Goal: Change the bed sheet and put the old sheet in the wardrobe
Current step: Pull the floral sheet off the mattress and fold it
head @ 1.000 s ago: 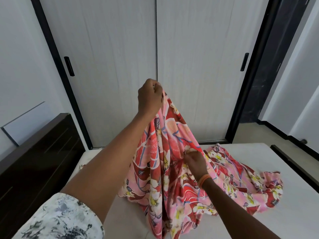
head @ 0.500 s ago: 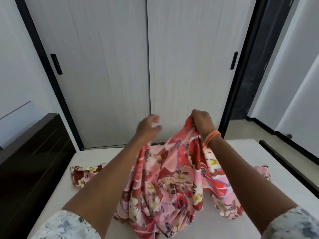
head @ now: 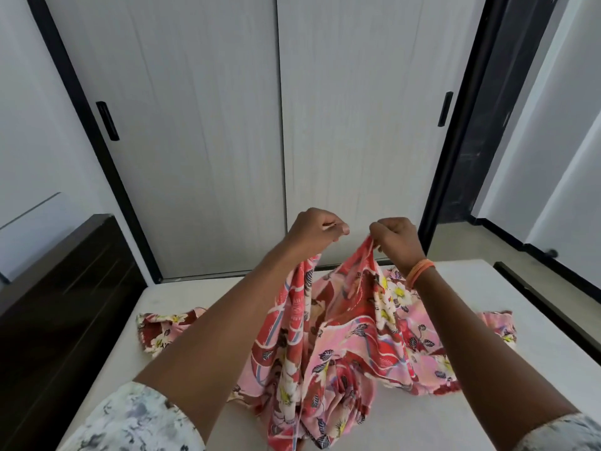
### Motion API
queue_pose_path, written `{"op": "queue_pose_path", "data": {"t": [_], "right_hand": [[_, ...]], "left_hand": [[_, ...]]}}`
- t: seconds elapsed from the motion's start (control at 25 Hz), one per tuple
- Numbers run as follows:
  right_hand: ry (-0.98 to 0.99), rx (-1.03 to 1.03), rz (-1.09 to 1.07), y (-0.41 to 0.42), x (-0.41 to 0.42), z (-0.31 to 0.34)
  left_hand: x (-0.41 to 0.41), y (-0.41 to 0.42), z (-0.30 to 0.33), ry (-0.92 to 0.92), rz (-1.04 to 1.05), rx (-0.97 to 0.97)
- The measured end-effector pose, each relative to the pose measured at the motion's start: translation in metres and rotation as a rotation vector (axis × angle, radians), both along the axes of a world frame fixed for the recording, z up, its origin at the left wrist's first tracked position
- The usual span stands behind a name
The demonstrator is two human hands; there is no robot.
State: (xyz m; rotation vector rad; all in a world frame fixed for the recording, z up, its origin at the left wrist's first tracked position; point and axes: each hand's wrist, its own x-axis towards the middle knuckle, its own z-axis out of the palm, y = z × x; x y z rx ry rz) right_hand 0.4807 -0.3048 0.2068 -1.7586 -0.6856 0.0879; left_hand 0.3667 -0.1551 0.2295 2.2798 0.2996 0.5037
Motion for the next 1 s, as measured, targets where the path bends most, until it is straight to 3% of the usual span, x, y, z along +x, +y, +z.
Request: {"op": "queue_pose_path", "data": {"t": [0.16,0.28,0.44,0.52,0.68,0.88,1.0], "right_hand": [[0.281,0.171,0.14,0.002,-0.008,0.012],[0.345,0.169,0.123,-0.001,-0.005,0.018],[0.16,0.118,0.214,-0.007,-0.002,0.008],[0.011,0.041,0.248,-0.007,-0.006,0.003],[-0.302,-0.147,-0.014,-0.001,-0.004,-0.006],[-0.243,-0.202,-0.277,0.001,-0.006,-0.021],[-0.092,-0.087,-0.157,0.003,-0.013,-0.041]], "left_hand": [[0.012,-0.018,-0.007,0.09,-0.144,0.034],[0.017,-0.019,-0.007,0.058,-0.13,-0.01],[0.02,-0.021,0.005,-0.02,-0.044,-0.051],[0.022,-0.024,0.015,-0.053,-0.017,-0.159],[0.027,-0.022,0.028,-0.043,-0.009,-0.272],[0.026,-0.022,0.041,-0.106,0.037,-0.306],[0.025,-0.025,0.05,-0.19,0.063,-0.435]]}}
